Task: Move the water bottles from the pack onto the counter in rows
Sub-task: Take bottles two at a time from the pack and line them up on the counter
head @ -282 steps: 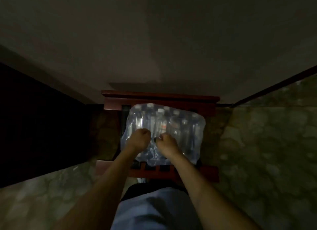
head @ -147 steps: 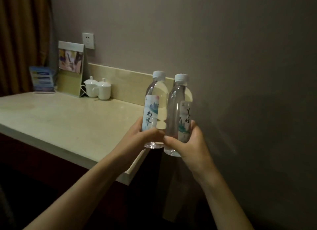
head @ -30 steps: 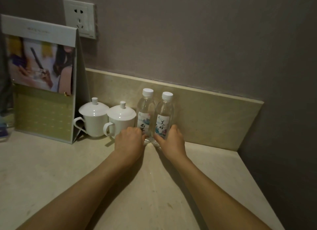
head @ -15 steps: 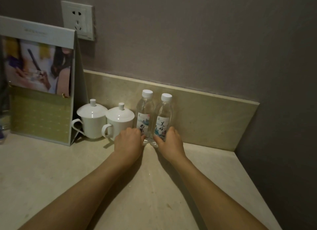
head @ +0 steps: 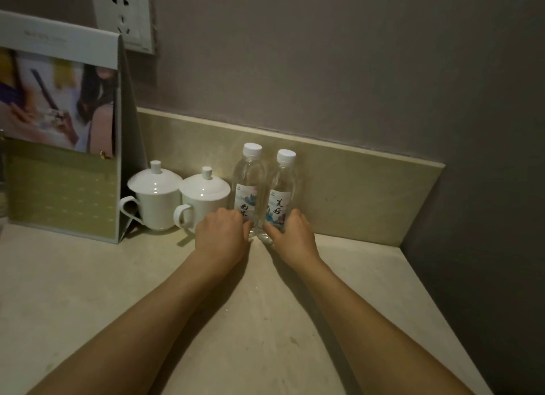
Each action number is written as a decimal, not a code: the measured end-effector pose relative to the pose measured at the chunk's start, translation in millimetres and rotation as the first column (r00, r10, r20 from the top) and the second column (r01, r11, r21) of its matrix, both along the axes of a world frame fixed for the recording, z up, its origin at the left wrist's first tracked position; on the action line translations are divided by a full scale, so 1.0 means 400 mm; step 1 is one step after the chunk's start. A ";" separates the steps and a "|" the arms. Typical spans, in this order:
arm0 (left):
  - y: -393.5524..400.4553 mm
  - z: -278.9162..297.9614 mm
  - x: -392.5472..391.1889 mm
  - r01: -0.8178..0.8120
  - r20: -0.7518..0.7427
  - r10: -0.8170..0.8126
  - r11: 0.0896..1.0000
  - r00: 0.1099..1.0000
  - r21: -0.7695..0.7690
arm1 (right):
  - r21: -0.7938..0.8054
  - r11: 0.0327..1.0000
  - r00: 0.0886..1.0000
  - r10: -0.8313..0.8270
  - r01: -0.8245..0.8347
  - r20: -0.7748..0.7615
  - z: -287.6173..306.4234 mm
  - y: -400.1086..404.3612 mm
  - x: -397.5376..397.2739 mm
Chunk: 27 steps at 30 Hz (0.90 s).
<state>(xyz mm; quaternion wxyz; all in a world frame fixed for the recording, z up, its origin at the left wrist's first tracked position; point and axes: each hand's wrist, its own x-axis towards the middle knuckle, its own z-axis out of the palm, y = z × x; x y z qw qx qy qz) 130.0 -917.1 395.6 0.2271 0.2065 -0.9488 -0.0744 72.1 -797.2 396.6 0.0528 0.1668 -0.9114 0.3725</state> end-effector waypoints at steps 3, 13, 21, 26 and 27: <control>0.007 0.015 0.009 0.019 0.001 -0.019 0.999 1.000 0.038 | 0.022 1.000 1.000 -0.005 0.005 0.013 0.006 0.014 0.006; 0.196 0.084 0.086 0.085 -0.114 -0.088 0.996 0.990 -0.027 | -0.051 0.998 0.998 0.041 -0.044 -0.055 0.088 0.191 0.107; 0.548 0.128 0.164 0.135 -0.223 -0.141 0.990 0.965 -0.043 | -0.197 0.980 0.974 -0.014 -0.032 -0.228 0.144 0.554 0.210; 0.831 0.125 0.198 0.213 -0.279 -0.225 0.974 0.933 -0.073 | -0.274 0.961 0.950 -0.114 0.031 -0.292 0.146 0.846 0.272; 0.889 0.123 0.199 0.239 -0.273 -0.249 0.969 0.929 -0.071 | -0.293 0.955 0.942 -0.145 0.053 -0.303 0.145 0.904 0.283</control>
